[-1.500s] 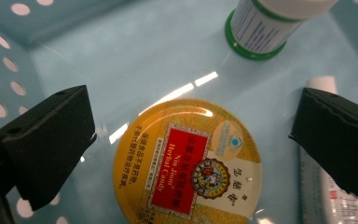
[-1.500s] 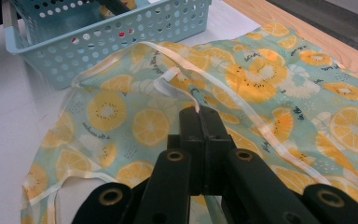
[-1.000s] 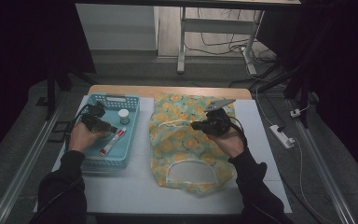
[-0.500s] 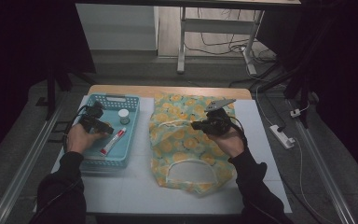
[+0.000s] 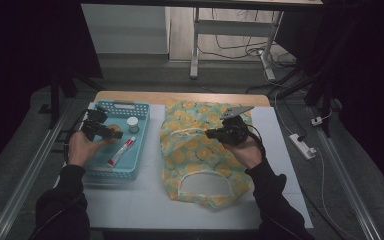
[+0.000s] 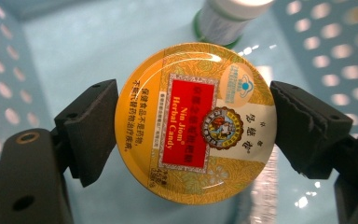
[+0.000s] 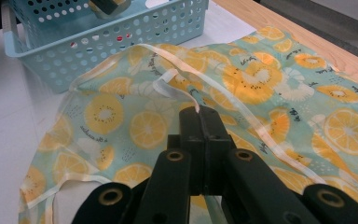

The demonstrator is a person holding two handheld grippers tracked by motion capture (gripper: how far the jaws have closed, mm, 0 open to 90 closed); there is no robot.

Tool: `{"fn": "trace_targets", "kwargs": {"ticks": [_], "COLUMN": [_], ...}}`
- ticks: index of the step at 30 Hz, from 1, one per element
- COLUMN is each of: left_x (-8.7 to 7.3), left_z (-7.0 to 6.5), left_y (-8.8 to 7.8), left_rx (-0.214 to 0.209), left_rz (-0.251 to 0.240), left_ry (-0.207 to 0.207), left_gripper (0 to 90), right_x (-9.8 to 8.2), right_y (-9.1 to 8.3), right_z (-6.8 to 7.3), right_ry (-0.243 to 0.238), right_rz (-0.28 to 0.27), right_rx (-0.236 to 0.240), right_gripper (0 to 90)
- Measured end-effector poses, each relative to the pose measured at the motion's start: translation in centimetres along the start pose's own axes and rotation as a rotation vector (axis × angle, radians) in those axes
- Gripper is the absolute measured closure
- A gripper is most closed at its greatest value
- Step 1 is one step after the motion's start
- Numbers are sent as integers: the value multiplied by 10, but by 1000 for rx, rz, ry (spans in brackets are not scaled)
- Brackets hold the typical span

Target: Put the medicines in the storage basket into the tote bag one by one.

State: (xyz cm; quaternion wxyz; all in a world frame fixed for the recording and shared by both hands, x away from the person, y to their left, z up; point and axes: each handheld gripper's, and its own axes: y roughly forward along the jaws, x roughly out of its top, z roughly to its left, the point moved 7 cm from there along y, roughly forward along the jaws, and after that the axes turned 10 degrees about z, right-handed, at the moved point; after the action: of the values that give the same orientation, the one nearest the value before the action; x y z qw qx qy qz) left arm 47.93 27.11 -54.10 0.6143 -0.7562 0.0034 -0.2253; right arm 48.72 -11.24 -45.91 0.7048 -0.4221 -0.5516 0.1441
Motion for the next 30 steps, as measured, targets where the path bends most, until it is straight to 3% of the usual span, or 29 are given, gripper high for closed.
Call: {"fn": "trace_targets", "kwargs": {"ticks": [6,19,30], "left_x": [0,-6,-8], "left_z": [-15,-35,-68], "left_y": [-12,-31,-44], "left_rx": [-29,-81,-120], "left_rz": [-43,-102,-136], "left_ry": [48,104,184], "left_gripper": [201,201,201], "right_x": [0,2,2], "right_y": [0,-2,-3], "right_z": [0,-1,-1], "right_ry": [1,0,3], "right_rz": [-2,-21,-29], "right_rx": [-1,-9,-10], "right_gripper": [900,900,900]}}
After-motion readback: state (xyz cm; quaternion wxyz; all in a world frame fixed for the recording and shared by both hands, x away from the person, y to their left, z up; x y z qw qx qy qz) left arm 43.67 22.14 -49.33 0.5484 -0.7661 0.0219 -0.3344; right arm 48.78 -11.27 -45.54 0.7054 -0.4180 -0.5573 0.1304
